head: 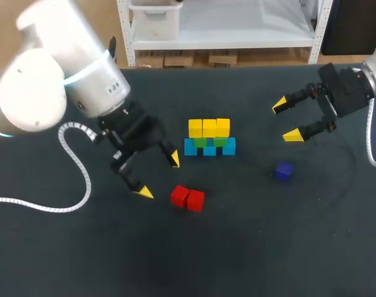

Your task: Place the blue cubes, place green cubes on the blue cubes, place the yellow cubes on the green cubes, then place the red cubes on the yellow cubes, and place purple cube on the red cubes.

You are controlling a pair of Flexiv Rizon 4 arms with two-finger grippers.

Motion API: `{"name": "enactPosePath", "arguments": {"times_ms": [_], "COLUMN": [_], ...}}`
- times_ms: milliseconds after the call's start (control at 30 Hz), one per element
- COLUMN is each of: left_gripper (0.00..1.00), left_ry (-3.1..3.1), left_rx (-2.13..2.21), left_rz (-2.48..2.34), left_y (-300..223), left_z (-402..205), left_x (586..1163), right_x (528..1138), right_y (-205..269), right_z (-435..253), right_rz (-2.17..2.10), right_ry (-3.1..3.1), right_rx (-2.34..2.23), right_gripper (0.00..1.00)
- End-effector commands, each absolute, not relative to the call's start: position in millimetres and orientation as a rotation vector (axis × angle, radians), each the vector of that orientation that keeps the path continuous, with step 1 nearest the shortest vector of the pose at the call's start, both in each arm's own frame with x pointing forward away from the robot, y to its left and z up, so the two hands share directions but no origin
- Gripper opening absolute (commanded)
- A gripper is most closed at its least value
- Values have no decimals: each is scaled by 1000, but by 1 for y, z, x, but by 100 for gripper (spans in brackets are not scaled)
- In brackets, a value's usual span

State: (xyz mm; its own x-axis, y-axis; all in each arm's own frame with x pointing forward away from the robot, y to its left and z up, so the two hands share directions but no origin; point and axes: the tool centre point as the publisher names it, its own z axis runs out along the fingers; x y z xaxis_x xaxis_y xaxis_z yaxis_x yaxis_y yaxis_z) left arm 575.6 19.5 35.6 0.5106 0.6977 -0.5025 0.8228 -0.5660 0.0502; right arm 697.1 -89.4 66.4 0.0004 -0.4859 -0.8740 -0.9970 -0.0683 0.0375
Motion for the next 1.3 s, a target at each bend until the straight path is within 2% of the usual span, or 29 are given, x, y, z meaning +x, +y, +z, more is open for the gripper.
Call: {"name": "enactPosePath", "arguments": {"times_ms": [33,667,767,933,1233,1300], "left_gripper": [100,100,92,86,87,81], "left_ry": [1304,1388,1397,1412,1413,1410], "left_rx": [2461,2423,2421,2416,2408,2405], "left_rz": [-625,-649,-651,-648,-656,-660], "left_y": [12,-4,-3,-2,-10,-12], "left_z": [23,8,6,4,2,1], "left_x": [572,570,571,575,576,576], "right_x": [697,697,697,697,697,697], "right_y": [-89,-89,-89,-89,-89,-89], "right_z": [66,66,66,66,66,66], "right_rz": [997,997,997,997,997,997], "right_ry": [1552,1552,1552,1552,1552,1552], "right_rx": [-1626,-1626,-1626,-1626,-1626,-1626], "right_gripper": [100,100,100,100,100,100]}}
